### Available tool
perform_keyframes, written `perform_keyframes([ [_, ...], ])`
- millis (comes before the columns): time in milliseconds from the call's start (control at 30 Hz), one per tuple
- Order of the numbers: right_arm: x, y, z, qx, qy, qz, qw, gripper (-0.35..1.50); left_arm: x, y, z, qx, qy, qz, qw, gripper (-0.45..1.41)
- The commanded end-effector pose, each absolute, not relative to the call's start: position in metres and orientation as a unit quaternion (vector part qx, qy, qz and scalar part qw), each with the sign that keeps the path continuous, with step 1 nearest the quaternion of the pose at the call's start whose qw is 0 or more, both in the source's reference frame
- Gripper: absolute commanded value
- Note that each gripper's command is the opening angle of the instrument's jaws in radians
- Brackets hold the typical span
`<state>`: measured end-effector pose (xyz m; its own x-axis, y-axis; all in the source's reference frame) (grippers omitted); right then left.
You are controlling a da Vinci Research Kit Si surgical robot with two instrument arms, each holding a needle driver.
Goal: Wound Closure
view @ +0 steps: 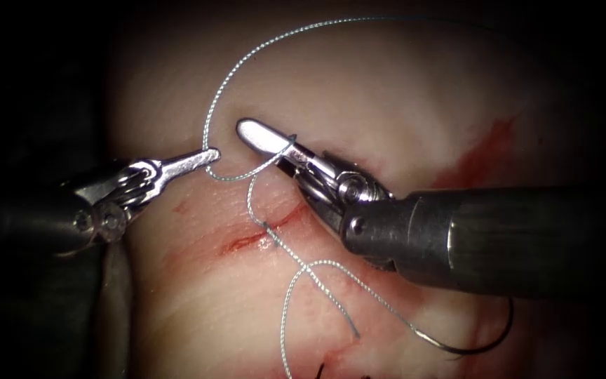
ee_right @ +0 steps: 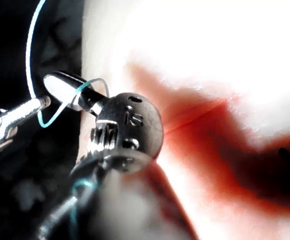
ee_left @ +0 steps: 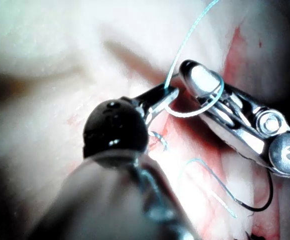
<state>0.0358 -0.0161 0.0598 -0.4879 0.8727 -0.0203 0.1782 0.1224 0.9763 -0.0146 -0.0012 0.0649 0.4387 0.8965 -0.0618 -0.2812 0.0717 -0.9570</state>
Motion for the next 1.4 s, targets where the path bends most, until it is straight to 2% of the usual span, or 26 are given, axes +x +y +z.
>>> perform_keyframes([
  [33, 0.0364, -0.0164, 0.0602, 0.403, 0.675, 0.523, 0.330, -0.35, -0.0151, -0.0015, 0.0657, -0.515, -0.291, 0.443, 0.673, -0.45],
  [367, 0.0367, -0.0173, 0.0600, 0.468, 0.671, 0.412, 0.401, -0.35, -0.0170, -0.0014, 0.0690, -0.474, -0.295, 0.474, 0.681, -0.45],
  [767, 0.0366, -0.0162, 0.0599, 0.470, 0.646, 0.325, 0.506, -0.35, -0.0175, -0.0019, 0.0708, -0.449, -0.306, 0.498, 0.676, -0.45],
  [867, 0.0362, -0.0156, 0.0594, 0.471, 0.612, 0.322, 0.547, -0.35, -0.0176, -0.0018, 0.0706, -0.446, -0.314, 0.500, 0.672, -0.45],
  [1067, 0.0358, -0.0145, 0.0576, 0.472, 0.494, 0.320, 0.657, -0.35, -0.0188, -0.0021, 0.0694, -0.445, -0.331, 0.493, 0.670, -0.45],
  [1400, 0.0357, -0.0168, 0.0550, 0.500, 0.393, 0.254, 0.729, -0.35, -0.0196, -0.0018, 0.0689, -0.466, -0.346, 0.487, 0.653, -0.45],
])
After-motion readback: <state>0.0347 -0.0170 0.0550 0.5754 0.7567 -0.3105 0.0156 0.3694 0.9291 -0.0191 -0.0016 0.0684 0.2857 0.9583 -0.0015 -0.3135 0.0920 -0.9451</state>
